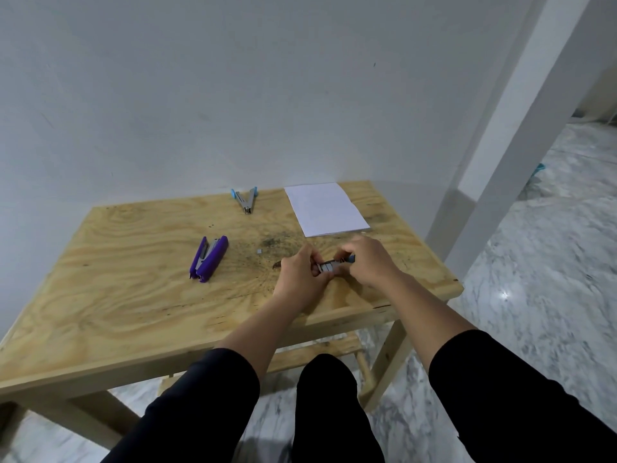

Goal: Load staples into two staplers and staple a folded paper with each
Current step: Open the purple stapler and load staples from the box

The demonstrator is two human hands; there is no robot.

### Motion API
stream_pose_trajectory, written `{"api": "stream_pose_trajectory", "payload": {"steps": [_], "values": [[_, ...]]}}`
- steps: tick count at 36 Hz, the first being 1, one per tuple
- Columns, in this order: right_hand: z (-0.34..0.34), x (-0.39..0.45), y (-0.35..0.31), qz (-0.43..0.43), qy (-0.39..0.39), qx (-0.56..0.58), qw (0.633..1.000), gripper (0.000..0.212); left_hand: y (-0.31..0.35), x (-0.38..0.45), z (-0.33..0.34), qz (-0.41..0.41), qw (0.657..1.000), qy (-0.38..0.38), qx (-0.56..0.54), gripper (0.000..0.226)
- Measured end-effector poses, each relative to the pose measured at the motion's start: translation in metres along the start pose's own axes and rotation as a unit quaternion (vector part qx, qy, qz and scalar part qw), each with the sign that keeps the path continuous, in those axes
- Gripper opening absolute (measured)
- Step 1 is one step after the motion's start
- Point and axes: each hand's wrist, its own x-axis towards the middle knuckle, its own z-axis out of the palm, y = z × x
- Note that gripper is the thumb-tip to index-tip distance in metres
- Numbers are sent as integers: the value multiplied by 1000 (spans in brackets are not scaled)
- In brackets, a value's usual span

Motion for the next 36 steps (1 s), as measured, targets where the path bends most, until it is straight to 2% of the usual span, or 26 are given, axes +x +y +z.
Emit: {"api": "stream_pose_trajectory", "payload": {"steps": [5, 12, 25, 30, 34, 36], "values": [[1, -1, -1, 12, 5, 7, 1000, 23, 0, 1, 0, -7, 1000, -1, 1, 26], [-3, 0, -7, 47, -40, 33, 998, 25, 1, 2, 1, -13, 1000, -1, 0, 28], [-4, -1, -2, 29, -10, 99, 995, 23, 1, 3, 0, -13, 1000, 0, 2, 27], [-6, 0, -5, 40, 3, 175, 984, 25, 1, 1, 0, -15, 1000, -2, 2, 28], [-7, 5, -13, 48, 20, 253, 966, 23, 6, -2, -5, -17, 1000, -11, -13, 51], [-5, 10, -19, 67, 6, 327, 943, 29, 5, -2, -16, -1, 1000, 20, 8, 53]]}}
